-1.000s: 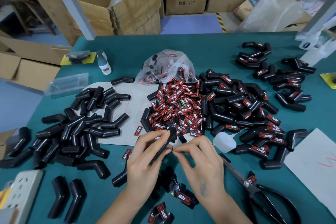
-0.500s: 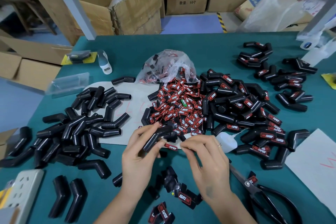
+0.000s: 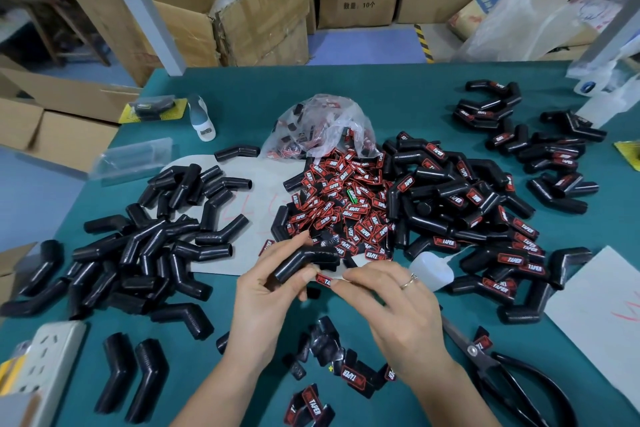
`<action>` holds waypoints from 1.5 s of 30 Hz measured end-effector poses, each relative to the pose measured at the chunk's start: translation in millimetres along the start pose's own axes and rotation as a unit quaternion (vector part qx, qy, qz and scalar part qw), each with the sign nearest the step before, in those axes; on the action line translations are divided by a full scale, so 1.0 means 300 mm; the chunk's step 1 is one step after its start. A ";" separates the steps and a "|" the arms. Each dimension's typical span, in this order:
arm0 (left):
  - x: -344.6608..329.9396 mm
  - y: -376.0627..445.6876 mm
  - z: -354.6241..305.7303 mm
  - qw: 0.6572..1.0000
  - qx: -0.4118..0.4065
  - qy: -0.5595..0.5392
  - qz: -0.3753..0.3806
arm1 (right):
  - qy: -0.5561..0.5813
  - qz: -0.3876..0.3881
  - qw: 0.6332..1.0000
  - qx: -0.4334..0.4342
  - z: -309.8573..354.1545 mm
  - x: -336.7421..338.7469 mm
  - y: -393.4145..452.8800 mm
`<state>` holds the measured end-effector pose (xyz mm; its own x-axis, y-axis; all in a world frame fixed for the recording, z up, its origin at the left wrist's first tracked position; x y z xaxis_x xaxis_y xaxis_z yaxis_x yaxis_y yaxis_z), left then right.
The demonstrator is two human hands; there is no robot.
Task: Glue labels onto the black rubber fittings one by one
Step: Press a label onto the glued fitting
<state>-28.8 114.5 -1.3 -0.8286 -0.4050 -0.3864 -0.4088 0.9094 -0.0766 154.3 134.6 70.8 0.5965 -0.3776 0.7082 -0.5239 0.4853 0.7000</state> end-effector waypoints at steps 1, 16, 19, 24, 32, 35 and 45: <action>0.001 -0.001 0.004 1.000 0.004 0.000 0.000 | -0.002 0.000 1.000 0.003 0.002 0.001 0.001; -0.013 0.005 0.015 0.999 0.025 -0.032 0.012 | 0.008 -0.011 1.000 0.005 0.003 0.022 0.017; -0.015 0.003 0.012 0.999 0.029 -0.033 0.013 | 0.015 -0.011 1.000 -0.010 -0.009 0.011 0.004; -0.016 0.003 0.013 0.998 0.044 -0.048 0.003 | 0.102 -0.019 0.990 -0.092 -0.052 0.012 0.003; -0.051 -0.007 -0.036 1.000 -0.009 -0.005 0.016 | 0.359 0.032 0.859 -0.364 -0.145 -0.066 -0.052; -0.047 -0.004 -0.040 1.000 -0.014 0.001 0.012 | 0.401 0.044 0.818 -0.410 -0.163 -0.099 -0.078; -0.053 -0.005 -0.028 1.000 -0.002 -0.010 0.008 | 0.428 0.049 0.796 -0.425 -0.149 -0.130 -0.088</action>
<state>-18.1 118.7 12.6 -0.8266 -0.3890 -0.4067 -0.3974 0.9152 -0.0676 172.1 171.9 20.5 0.9646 0.1932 0.1794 -0.2090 0.9751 0.0735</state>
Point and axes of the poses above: each hand's wrist, its own y-axis towards the middle knuckle, its own x-axis out of the back of the hand, z = x × y, the point moved 10 cm from there along y, towards the middle knuckle, and after that the axes turned 14 degrees about -y, right-handed, at the moved point
